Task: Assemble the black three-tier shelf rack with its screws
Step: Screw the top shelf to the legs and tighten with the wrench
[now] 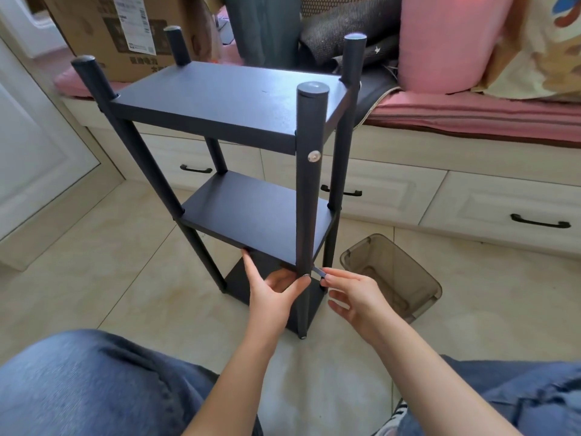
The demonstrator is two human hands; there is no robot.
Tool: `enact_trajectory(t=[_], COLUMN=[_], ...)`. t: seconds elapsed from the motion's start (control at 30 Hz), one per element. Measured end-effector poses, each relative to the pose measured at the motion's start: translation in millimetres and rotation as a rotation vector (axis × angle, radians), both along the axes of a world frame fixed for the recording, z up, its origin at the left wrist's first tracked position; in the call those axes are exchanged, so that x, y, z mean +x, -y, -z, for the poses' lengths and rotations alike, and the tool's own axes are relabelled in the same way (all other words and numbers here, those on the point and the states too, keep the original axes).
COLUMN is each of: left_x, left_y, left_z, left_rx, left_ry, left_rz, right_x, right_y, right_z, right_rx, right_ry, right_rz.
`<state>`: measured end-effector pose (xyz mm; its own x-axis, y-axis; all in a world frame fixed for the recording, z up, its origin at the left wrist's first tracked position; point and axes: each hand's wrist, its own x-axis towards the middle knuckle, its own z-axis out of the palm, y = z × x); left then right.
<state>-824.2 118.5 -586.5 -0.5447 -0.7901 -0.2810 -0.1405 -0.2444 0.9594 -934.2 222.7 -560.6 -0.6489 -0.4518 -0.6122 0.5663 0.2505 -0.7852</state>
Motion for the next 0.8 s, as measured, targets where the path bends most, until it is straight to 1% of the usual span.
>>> enact_trajectory(t=[0.07,0.13,0.3,0.43,0.57,0.67,0.8], left_x=[-1,-3,-6,-3,-2,1,3], left_y=[-1,-1,-3,-7,-7,-4,-1], left_z=[3,6,13,18,16,14,14], left_rx=[-0.027,-0.030,-0.064,-0.003,0.032,0.098,0.093], left_ry=[0.009,-0.001,-0.033,-0.043,-0.030,-0.072,-0.096], left_rz=[-0.005,0.010,0.027,0.022,0.104,0.131,0.131], right_x=[0,2,7,11,15,16,17], right_y=[1,0,5,8,12,15,16], right_z=[4,8,15,17,17,14,13], right_rx=[-0.052,-0.098,-0.177,-0.188,-0.189,-0.196,-0.190], right_ry=[0.081,0.120,0.131,0.071,-0.002,-0.035,-0.075], right_rz=[0.019,0.016,-0.027,-0.013,-0.001,-0.010,-0.049])
